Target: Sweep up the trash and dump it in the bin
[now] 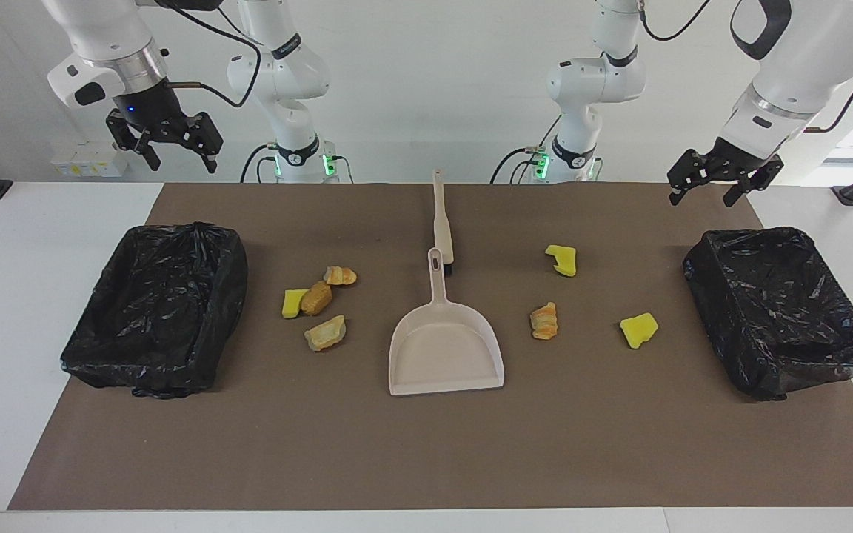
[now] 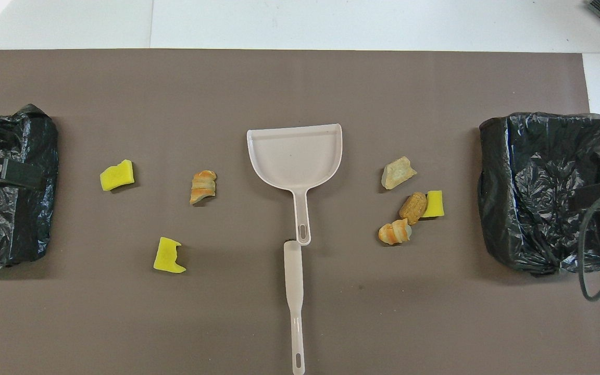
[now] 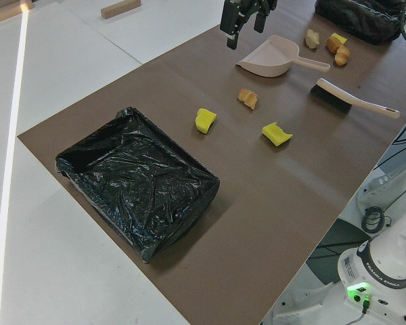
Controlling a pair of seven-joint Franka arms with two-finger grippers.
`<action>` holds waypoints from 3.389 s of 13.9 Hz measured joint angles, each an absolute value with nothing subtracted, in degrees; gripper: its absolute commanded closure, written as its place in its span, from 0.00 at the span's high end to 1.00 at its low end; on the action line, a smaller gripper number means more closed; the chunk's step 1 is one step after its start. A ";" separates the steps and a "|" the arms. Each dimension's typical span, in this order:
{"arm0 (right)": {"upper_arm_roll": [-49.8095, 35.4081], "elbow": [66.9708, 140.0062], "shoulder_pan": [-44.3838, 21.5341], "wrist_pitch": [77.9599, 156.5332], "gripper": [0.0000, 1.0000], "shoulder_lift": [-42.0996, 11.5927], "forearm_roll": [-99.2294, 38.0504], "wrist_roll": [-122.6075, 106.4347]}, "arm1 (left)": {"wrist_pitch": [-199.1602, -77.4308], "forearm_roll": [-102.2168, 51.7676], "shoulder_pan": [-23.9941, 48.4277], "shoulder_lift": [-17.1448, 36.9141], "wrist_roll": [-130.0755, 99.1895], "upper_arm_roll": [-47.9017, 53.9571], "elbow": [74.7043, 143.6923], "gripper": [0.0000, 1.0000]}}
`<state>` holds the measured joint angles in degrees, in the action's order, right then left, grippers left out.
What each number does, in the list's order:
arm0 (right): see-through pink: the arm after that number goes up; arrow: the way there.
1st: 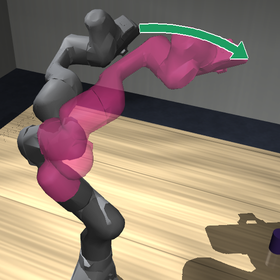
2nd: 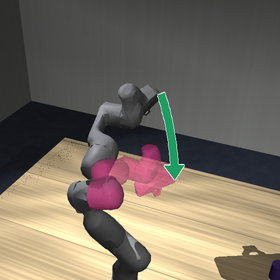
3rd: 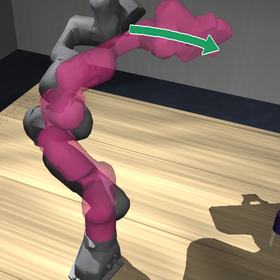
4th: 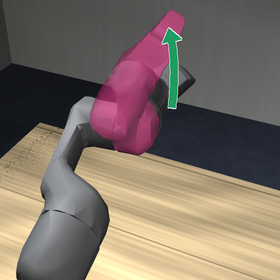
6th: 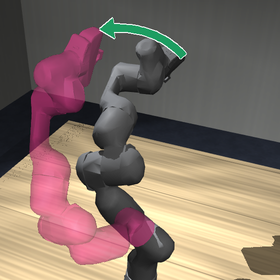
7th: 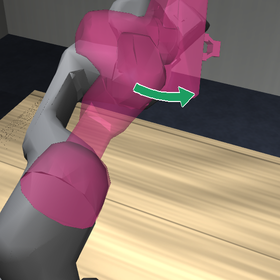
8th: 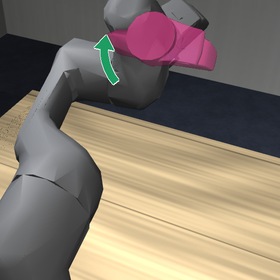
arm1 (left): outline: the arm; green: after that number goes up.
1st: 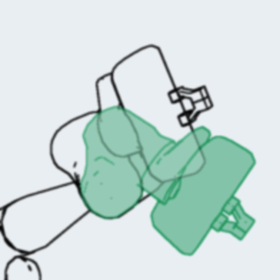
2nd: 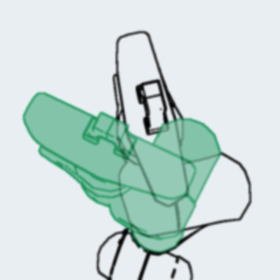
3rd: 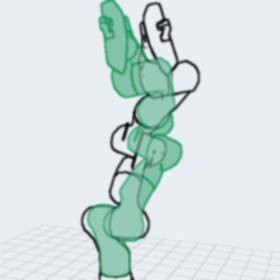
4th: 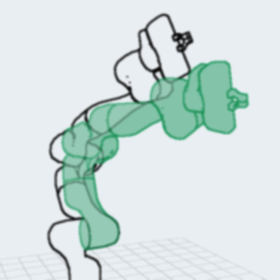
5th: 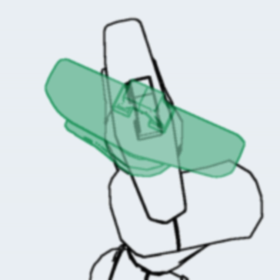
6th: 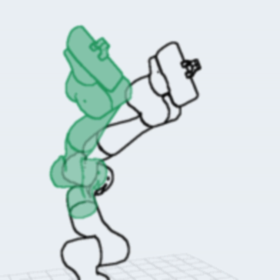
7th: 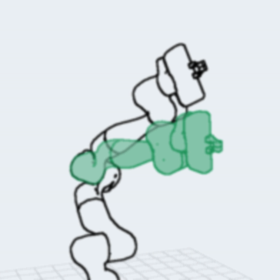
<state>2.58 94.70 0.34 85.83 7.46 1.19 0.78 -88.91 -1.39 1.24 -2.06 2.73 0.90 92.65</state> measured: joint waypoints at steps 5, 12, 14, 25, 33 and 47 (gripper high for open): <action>2.39 94.70 0.32 85.83 1.00 7.47 1.19 0.78 | -88.83 -1.39 1.24 -2.18 2.73 0.96 92.66 1.00; 2.39 94.70 0.32 85.83 1.00 7.47 1.16 0.78 | -88.84 -1.39 1.24 -2.21 2.73 0.92 92.66 1.00; 2.38 94.56 0.32 85.87 1.00 7.52 1.16 0.78 | -88.84 -1.39 1.24 -2.21 2.73 0.92 92.66 1.00; 1.93 94.49 0.25 86.64 1.00 7.70 1.15 0.78 | -88.88 -1.39 1.24 -2.21 2.72 0.94 92.66 1.00; 1.30 94.49 0.24 86.71 1.00 7.70 1.15 0.78 | -88.88 -1.40 1.24 -2.21 2.72 0.94 92.76 1.00; -0.49 96.19 -11.92 97.24 1.00 -1.35 -1.10 16.44 | -94.18 -1.74 5.79 -3.16 3.05 1.82 100.71 1.00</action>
<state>-0.49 96.19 -11.92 97.24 -1.35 -1.10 16.44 -94.18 -1.74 5.79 -3.16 3.05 1.82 100.71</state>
